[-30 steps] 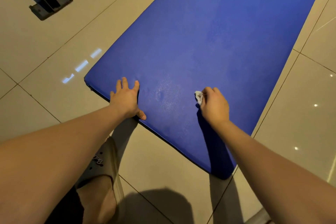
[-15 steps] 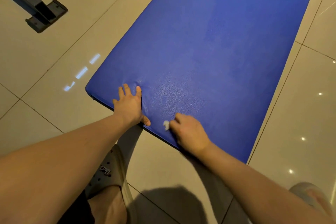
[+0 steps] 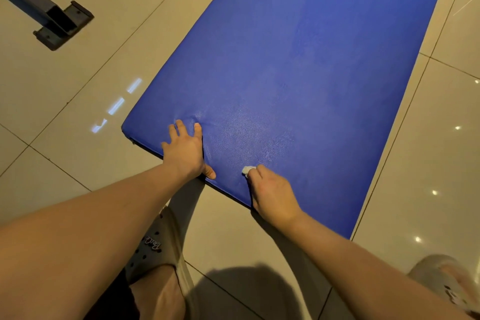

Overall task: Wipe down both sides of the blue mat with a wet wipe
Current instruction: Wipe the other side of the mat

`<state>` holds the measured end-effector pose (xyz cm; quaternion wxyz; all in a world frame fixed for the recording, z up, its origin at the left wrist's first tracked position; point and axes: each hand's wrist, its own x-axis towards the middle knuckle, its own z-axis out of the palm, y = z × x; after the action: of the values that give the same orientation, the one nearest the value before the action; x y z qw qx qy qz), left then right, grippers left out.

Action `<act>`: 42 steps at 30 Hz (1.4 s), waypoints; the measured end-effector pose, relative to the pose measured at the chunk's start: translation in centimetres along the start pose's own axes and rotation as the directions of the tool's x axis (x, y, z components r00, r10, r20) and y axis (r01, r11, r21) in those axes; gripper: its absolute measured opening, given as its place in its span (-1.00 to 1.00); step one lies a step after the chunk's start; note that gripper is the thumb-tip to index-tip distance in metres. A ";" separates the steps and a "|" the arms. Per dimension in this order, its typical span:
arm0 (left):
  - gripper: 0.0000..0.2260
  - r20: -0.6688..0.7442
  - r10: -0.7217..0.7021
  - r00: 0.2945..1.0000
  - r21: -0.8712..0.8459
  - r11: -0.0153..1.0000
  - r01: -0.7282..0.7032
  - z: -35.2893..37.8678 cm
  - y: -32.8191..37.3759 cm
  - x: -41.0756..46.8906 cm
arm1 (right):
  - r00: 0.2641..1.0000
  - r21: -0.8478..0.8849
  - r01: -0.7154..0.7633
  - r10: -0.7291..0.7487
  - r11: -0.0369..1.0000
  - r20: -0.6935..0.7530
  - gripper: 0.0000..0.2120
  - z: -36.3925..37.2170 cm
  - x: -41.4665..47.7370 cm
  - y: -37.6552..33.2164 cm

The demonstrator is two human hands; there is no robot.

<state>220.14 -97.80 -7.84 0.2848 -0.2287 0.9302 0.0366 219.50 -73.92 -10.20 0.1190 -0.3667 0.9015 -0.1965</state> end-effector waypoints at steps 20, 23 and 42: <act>0.29 -0.005 0.006 1.000 0.000 1.000 -0.006 0.0 0.0 -0.2 | 0.928 -0.065 0.364 -0.356 0.929 0.105 -0.88 -0.7 -1.1 1.4; 0.27 -0.011 0.008 1.000 0.002 1.000 -0.008 0.0 -0.1 -0.1 | 0.973 -0.101 0.229 -0.226 0.968 0.039 -0.81 -1.8 1.4 4.7; 0.27 -0.019 0.008 1.000 0.002 1.000 -0.008 0.2 -0.1 0.0 | 0.995 0.101 0.093 -0.095 0.991 0.019 -0.86 -1.0 1.4 1.8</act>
<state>220.29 -97.89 -7.95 0.2763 -0.2251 0.9337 0.0345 217.01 -73.48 -10.17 0.1387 -0.4047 0.8708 -0.2423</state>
